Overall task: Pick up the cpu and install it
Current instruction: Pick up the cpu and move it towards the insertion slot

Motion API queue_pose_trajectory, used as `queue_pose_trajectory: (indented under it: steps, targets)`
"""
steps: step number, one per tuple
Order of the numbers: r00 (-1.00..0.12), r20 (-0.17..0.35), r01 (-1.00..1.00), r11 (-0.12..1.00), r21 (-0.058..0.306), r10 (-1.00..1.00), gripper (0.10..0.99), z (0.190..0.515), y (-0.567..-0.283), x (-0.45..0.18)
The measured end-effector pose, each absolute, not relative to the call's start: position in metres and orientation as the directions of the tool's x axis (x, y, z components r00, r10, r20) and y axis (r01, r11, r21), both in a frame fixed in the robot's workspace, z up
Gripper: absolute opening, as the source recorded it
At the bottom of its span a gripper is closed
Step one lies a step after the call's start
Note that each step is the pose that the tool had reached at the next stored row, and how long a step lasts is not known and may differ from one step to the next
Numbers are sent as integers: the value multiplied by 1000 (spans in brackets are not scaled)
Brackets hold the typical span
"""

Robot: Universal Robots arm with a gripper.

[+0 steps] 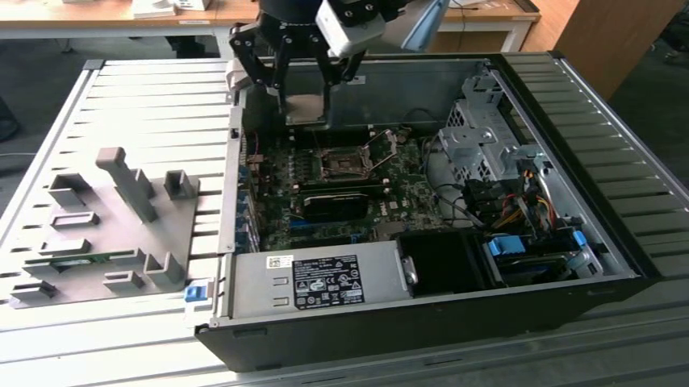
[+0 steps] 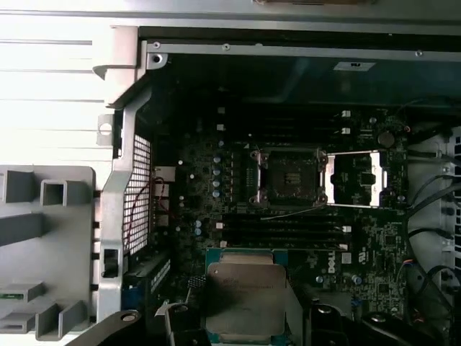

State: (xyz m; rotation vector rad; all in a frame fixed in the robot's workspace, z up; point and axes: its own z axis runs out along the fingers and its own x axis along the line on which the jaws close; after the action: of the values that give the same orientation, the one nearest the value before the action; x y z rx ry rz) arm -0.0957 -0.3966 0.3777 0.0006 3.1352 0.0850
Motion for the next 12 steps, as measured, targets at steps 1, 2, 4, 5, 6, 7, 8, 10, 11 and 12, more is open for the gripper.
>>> queue_pose_trajectory:
  steps: [1,2,4,5,6,7,8,10,11,12]
  targets:
    - [-1000,-6,0,999,54,1,525,378,-396,-93]
    - [-1000,-6,0,999,54,0,525,378,-396,-92]
    - [-1000,-8,0,999,54,1,525,378,-395,-88]
    - [-1000,-8,0,999,54,1,525,377,-394,-86]
    - [-1000,-9,0,999,54,0,525,377,-393,-85]
    - [-1000,-10,0,999,54,0,525,377,-393,-83]
    - [-1000,-11,0,999,54,0,525,377,-393,-82]
    - [-1000,-12,0,999,55,1,525,377,-392,-80]
    - [-1000,-12,0,999,55,1,525,377,-392,-78]
    - [-1000,-13,0,998,55,1,525,377,-392,-77]
